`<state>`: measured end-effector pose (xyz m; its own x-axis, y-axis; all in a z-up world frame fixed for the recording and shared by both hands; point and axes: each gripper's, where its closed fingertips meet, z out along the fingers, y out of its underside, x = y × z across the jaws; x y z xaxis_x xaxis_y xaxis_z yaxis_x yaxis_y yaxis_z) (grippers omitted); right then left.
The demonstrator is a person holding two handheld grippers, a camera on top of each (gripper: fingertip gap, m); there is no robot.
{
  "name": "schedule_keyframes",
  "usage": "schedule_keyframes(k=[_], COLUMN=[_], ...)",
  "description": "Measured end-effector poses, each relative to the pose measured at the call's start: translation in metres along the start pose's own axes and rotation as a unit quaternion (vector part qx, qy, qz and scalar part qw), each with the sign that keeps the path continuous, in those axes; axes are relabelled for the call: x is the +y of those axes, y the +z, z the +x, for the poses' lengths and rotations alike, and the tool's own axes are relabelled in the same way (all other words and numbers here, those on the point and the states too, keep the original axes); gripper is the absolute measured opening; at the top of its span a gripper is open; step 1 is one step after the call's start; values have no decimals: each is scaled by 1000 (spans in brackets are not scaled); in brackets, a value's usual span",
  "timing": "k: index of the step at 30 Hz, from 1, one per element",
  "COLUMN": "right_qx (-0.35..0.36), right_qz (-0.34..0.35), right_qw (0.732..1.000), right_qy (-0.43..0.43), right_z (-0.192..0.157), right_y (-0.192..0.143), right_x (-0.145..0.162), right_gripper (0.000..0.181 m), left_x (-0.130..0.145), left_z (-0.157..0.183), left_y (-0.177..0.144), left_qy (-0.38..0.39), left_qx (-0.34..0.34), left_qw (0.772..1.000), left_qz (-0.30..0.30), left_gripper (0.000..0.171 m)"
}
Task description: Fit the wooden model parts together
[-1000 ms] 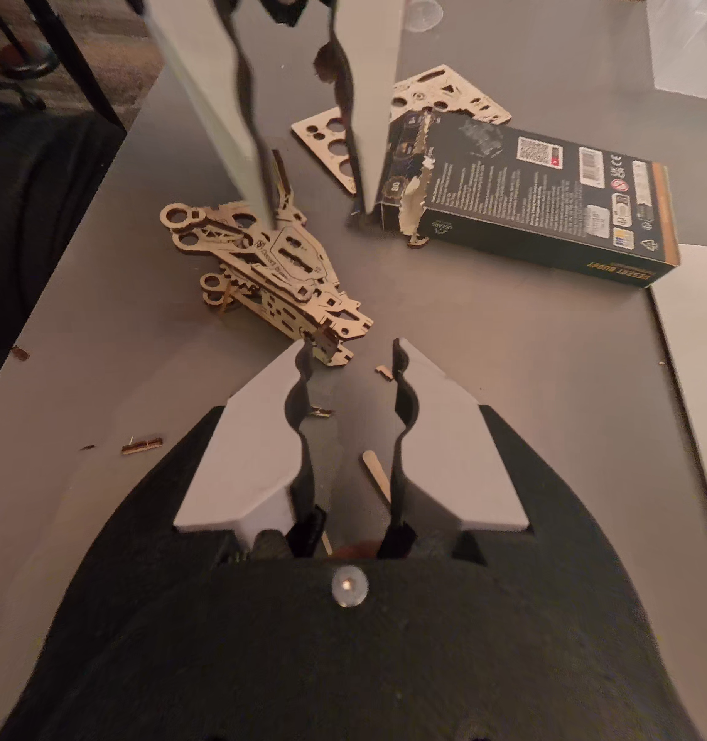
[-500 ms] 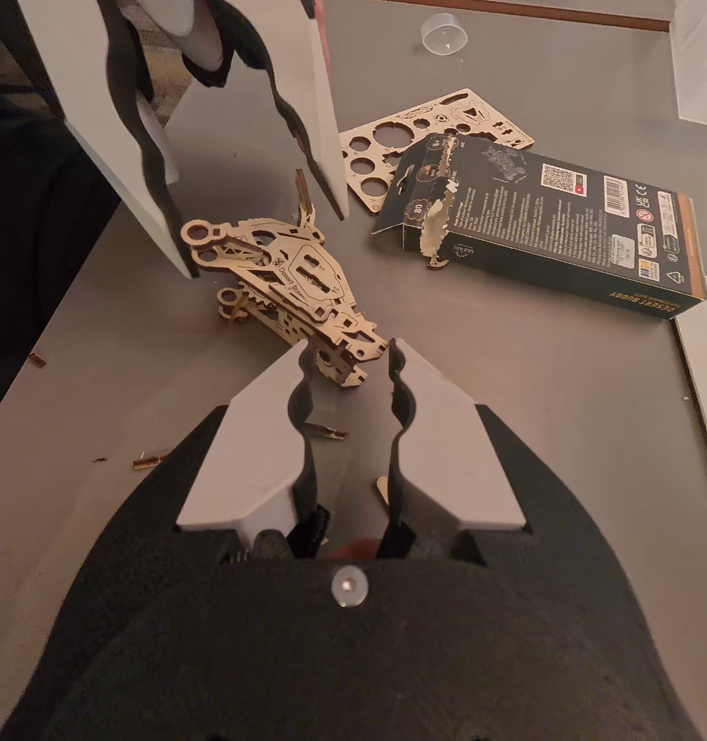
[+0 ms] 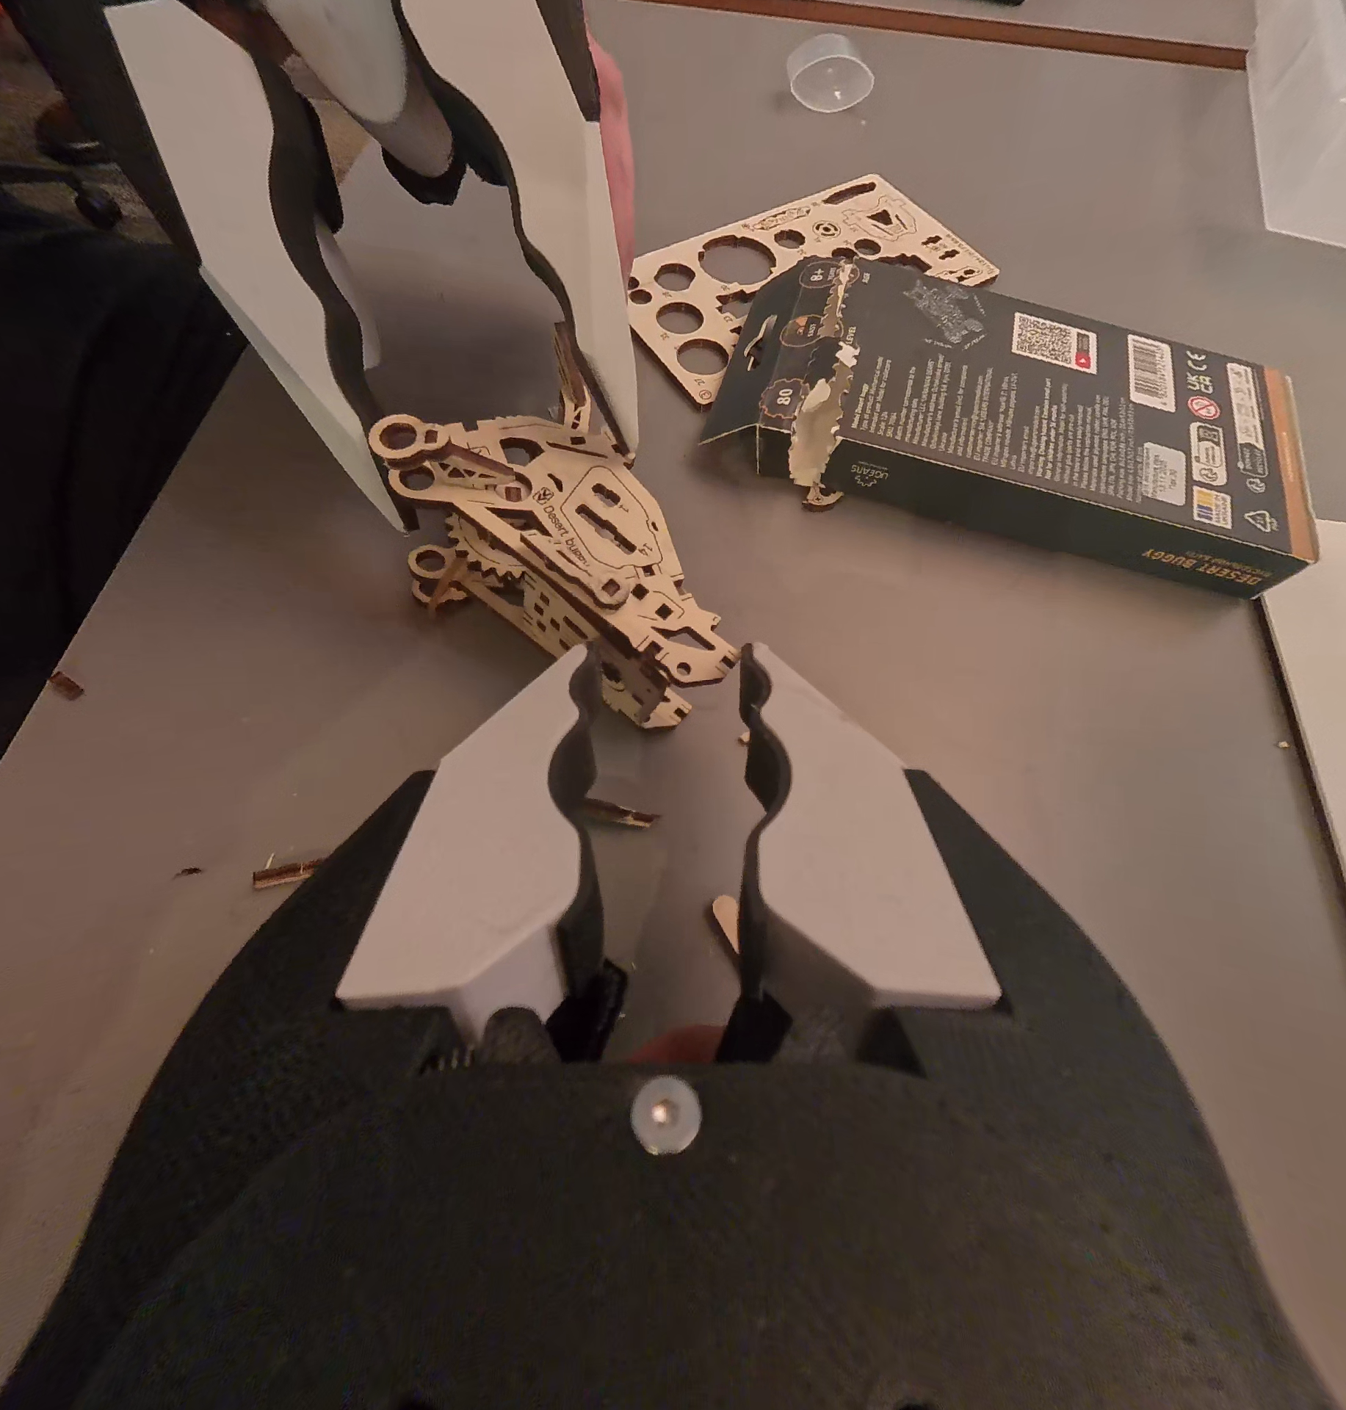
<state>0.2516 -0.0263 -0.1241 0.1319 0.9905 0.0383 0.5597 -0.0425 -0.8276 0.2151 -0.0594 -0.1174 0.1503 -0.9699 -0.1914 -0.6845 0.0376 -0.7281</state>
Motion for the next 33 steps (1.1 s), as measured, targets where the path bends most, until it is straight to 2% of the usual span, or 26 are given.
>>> schedule_keyframes(k=[8,13,16,20,25,33], right_qx=[-2,1,1,-1,-2,-3], right_qz=[-9,-6,-4,-4,-3,-6], right_qw=[1000,1000,1000,1000,1000,1000], right_qy=[-6,-4,-4,-7,-7,-11], right_z=[-2,-1,-1,-3,-3,-5], right_y=[-1,-3,-3,-3,-4,-5], right_x=[3,2,2,1,1,2], right_gripper=[32,32,32,32,31,30], left_x=[1,-10,-18,-10,-12,-15], left_z=[-1,-3,5,16,24,27], left_y=[-2,-11,-14,-7,-4,0], left_qy=[23,59,100,149,174,186], left_qx=[7,-8,-9,-12,-21,-32], left_qw=[1000,998,995,989,985,982], left_qz=[-3,17,26,-3,1,0], left_gripper=[56,58,54,48,39,36])
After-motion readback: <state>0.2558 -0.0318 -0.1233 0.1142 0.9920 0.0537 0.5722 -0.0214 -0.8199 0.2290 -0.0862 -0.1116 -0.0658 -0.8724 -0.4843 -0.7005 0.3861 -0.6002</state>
